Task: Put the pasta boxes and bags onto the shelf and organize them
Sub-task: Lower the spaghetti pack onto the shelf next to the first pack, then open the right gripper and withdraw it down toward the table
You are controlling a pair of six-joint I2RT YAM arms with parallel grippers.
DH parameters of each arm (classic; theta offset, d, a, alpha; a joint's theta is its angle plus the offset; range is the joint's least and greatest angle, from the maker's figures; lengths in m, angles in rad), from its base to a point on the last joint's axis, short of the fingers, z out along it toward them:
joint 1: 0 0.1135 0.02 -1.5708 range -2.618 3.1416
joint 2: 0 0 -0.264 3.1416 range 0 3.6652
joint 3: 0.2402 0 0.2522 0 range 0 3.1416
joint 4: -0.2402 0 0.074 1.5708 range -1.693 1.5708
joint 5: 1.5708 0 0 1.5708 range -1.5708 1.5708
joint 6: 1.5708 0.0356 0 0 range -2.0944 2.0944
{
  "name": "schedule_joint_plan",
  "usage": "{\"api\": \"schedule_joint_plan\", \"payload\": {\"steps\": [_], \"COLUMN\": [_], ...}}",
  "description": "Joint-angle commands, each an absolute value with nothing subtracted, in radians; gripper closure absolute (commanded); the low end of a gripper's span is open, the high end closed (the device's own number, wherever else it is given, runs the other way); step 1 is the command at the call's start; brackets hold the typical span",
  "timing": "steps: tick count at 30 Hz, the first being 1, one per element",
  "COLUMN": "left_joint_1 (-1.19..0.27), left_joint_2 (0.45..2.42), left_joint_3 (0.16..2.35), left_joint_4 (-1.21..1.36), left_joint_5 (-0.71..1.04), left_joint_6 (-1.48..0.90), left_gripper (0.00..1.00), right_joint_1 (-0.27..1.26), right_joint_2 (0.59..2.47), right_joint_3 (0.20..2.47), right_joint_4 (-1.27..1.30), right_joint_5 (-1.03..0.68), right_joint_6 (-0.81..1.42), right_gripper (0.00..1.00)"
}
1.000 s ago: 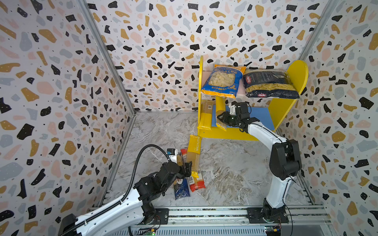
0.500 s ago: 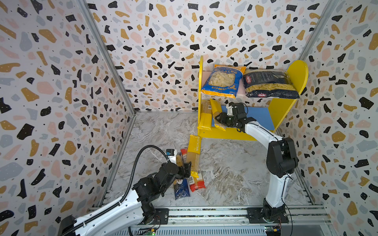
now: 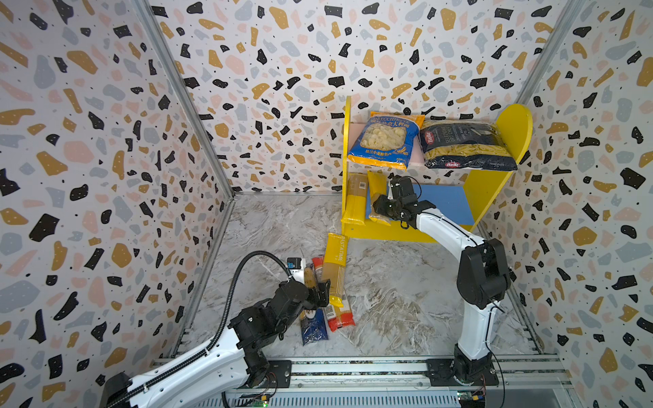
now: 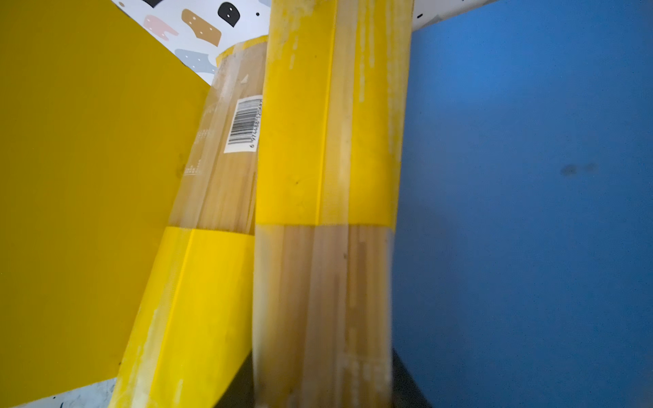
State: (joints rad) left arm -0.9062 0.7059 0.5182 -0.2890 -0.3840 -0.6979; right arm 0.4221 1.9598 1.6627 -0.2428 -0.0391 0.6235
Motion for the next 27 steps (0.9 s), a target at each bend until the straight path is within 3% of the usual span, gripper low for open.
{"api": "schedule_joint_plan", "payload": {"steps": [1,6,16,27], "left_joint_1": [-0.908,-0.908,-0.908,-0.907], "left_joint_2": [0.698,0.692,0.684,0.675], "left_joint_3": [0.515,0.512,0.512,0.496], "left_joint_4": [-0.289,-0.293,-0.295,-0.311], "left_joint_5": [-0.402,-0.400,-0.399,-0.392], "left_joint_6": [-0.683,-0.686,-0.695,-0.729], "left_gripper": [0.00,0.00,0.00,0.01], "right_joint_1": [0.435,0.439,0.440,0.454], "right_joint_2": [1.942,1.938,1.860,1.535], "right_joint_3": [1.748,1.745,1.677,1.348], "right_joint_4": [-0.222,-0.227,-0.227,-0.159], "right_joint_5": [0.032,0.043,0.048,0.013], "right_joint_6": [0.588,0.588,0.584,0.586], "right_gripper": [0.49,0.34,0.31,0.26]}}
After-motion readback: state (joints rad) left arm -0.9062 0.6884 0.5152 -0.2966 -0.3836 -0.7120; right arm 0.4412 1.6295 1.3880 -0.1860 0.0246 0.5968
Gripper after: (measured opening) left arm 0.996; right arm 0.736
